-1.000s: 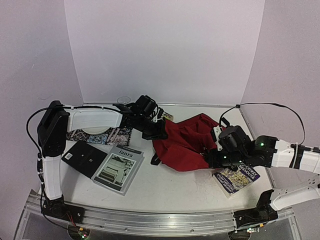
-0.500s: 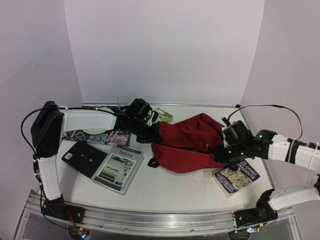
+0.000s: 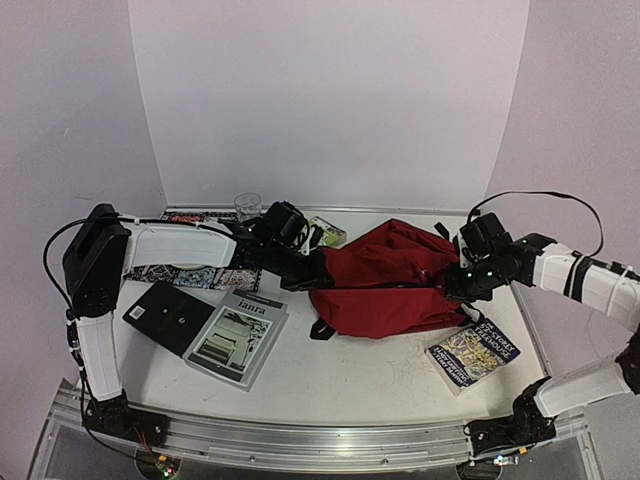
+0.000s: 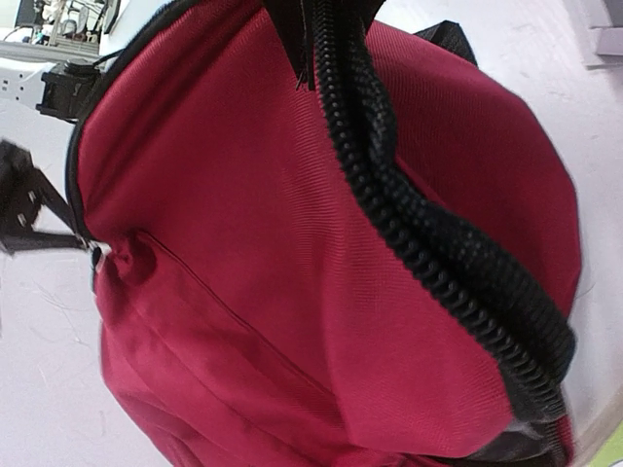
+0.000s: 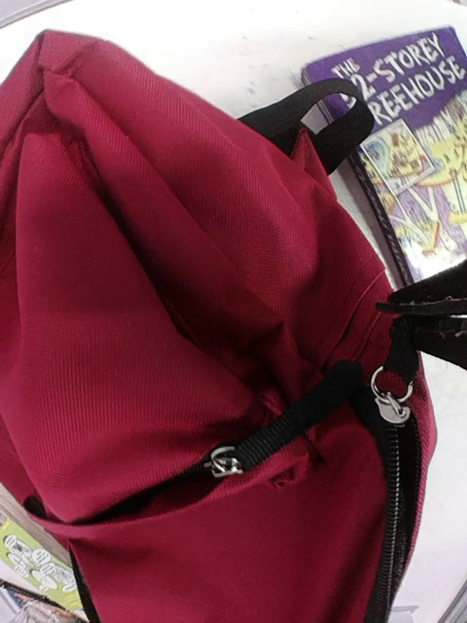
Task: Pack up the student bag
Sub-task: Unzip the largest pocket of the student bag.
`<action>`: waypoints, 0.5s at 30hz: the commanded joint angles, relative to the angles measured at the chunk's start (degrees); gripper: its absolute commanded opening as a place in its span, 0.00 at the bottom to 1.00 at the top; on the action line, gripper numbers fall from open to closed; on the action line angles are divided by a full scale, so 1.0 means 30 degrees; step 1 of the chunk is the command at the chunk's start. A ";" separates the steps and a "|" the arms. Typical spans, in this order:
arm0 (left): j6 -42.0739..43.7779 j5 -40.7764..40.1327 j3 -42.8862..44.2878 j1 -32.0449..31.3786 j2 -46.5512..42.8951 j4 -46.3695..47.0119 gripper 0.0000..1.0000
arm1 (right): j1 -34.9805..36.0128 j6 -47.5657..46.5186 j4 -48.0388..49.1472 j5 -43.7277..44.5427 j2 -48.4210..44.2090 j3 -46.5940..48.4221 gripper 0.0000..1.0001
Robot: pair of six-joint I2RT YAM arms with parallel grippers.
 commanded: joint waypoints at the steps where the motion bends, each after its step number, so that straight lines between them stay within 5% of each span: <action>1: -0.0269 -0.0627 -0.0629 0.0158 -0.1086 -0.0766 0.00 | -0.1873 -0.1503 -0.2149 0.3205 0.0841 0.0815 0.00; 15: -0.4029 0.0684 0.0437 -0.1467 0.0742 0.3338 0.00 | -0.2518 -0.4325 -0.0024 -0.2010 -0.1908 0.0279 0.02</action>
